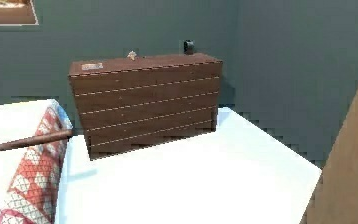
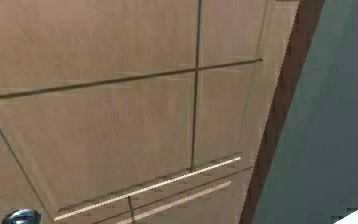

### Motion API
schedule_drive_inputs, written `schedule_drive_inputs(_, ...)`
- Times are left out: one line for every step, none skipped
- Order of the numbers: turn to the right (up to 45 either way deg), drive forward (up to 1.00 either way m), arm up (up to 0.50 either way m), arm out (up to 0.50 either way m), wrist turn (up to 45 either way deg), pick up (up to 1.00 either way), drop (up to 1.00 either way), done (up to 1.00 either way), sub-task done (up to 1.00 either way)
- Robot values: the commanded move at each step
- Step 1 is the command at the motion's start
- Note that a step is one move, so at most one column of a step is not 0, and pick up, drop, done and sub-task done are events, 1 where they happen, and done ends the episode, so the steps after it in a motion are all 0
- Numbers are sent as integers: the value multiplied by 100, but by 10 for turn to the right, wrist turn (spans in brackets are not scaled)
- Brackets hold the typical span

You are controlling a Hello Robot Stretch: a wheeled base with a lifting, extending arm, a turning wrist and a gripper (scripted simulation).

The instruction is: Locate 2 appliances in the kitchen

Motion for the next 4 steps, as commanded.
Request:
schedule_drive_inputs(120, 0, 0, 0, 0, 0, 0, 0, 0)
schedule_drive_inputs(0, 35, 0, 0, 0, 0, 0, 0, 0)
schedule_drive_inputs(-270, 0, 0, 0, 0, 0, 0, 0, 0)
schedule_drive_inputs(0, 30, 0, 0, 0, 0, 0, 0, 0)
